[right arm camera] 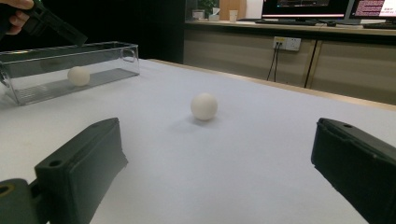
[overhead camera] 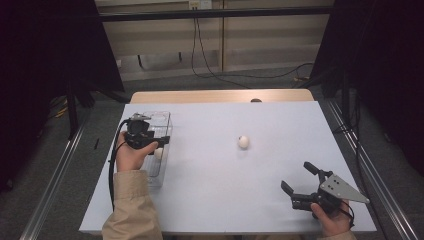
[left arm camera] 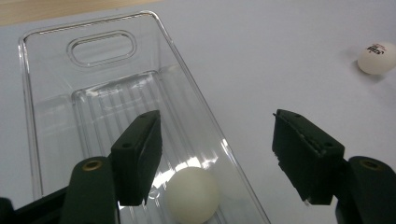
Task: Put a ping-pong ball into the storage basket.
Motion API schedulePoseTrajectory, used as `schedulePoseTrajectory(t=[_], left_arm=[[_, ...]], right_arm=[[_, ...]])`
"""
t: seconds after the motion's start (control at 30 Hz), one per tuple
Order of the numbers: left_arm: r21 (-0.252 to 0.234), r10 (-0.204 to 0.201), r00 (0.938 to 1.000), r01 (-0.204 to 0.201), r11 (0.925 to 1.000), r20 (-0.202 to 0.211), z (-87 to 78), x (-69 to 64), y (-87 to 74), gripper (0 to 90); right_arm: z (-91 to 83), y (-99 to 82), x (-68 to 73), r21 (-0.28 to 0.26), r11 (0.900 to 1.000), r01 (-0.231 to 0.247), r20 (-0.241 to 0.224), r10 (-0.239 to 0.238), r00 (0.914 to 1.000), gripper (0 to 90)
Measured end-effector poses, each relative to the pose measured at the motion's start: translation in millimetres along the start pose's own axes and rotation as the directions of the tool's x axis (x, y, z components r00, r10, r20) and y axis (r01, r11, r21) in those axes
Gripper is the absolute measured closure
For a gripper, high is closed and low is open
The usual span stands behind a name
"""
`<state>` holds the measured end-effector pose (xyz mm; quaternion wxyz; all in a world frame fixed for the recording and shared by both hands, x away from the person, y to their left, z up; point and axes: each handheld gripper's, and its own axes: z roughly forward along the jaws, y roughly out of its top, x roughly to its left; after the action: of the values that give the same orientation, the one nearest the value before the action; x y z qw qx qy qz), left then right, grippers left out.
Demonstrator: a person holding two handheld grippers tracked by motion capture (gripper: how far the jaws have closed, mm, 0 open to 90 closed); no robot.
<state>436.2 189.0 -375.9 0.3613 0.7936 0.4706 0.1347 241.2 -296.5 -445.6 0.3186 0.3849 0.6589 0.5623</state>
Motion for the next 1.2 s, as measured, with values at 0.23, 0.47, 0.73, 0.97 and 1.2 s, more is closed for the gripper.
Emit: schedulePoseTrajectory(t=[0.23, 0.47, 0.73, 0.97, 1.2], left_arm=[[0.006, 0.011, 0.9998, -0.012, 0.9999, 0.017, 5.6, -6.8, 2.2, 30.3], [0.016, 0.030, 0.9988, -0.031, 0.9994, 0.039, 11.6, -17.6, 6.0, 27.0], [0.022, 0.042, 0.9977, -0.043, 0.9988, 0.054, 20.2, -29.0, 9.1, 23.2], [0.033, 0.061, 0.9958, -0.063, 0.9975, 0.069, 28.0, -38.9, 11.6, 21.2], [0.045, 0.075, 0.9934, -0.079, 0.9958, 0.086, 37.2, -48.4, 13.6, 18.4]], right_arm=[[-0.2, -0.1, 0.0, 0.003, 1.0000, 0.001, 0.001, -0.001, 1.0000, 1.8], [0.0, 0.1, 0.1, 0.001, 1.0000, 0.001, 0.001, -0.001, 1.0000, 1.8], [0.0, 0.1, -0.1, 0.001, 1.0000, 0.001, 0.001, -0.001, 1.0000, 1.8], [-0.2, -0.1, -0.5, 0.003, 1.0000, 0.001, 0.003, -0.001, 1.0000, 1.8], [-1.3, -0.1, -1.2, 0.000, 1.0000, 0.002, 0.005, -0.002, 1.0000, 1.8]])
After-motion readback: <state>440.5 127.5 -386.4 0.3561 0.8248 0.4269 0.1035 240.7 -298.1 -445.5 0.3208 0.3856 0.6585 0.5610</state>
